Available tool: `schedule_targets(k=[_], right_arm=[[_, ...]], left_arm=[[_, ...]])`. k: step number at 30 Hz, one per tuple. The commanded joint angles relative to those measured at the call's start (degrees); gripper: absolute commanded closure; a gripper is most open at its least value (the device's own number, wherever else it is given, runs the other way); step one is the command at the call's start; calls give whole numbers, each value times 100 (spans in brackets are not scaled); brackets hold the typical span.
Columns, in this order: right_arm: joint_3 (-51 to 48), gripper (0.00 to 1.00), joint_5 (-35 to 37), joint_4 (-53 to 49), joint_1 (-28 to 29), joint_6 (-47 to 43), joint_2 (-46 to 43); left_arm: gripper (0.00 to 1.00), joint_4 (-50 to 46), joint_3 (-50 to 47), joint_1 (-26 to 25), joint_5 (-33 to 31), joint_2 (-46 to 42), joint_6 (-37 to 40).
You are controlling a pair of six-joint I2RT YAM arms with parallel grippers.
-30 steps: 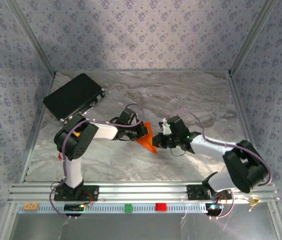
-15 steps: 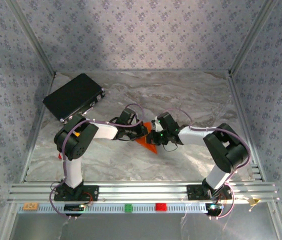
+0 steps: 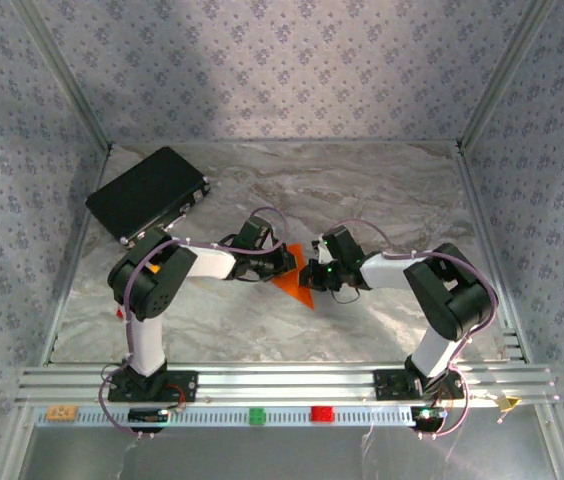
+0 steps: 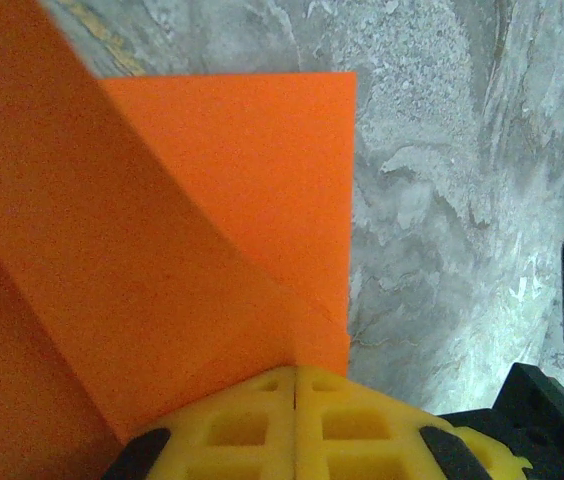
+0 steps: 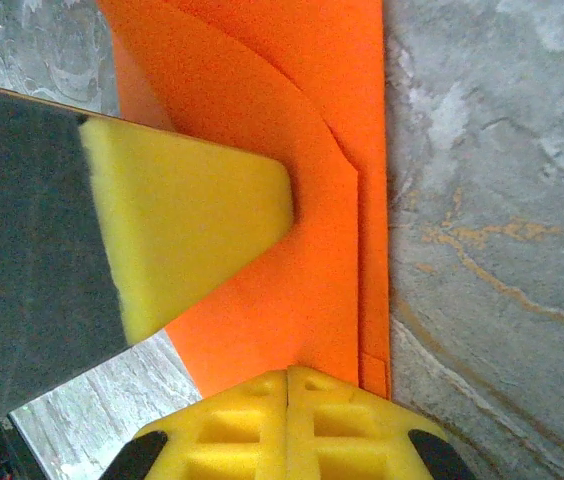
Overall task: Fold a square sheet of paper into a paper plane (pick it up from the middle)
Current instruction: Fourth fold the wing at the center of the table.
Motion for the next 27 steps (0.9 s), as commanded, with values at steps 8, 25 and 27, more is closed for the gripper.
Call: schedule_targets(k=[8,25,27], right_arm=[[-285,96,-85,126,-131,183,37],[-334,96,-146,174,-175,162,-118],[-292,96,-113,61,-164,104,-290]], left_arm=[[85,-635,102,17,-187,-565,341],[100,-1056,246,-205,-317,155,100],[100,-1128,233,-203,-339,215,75]])
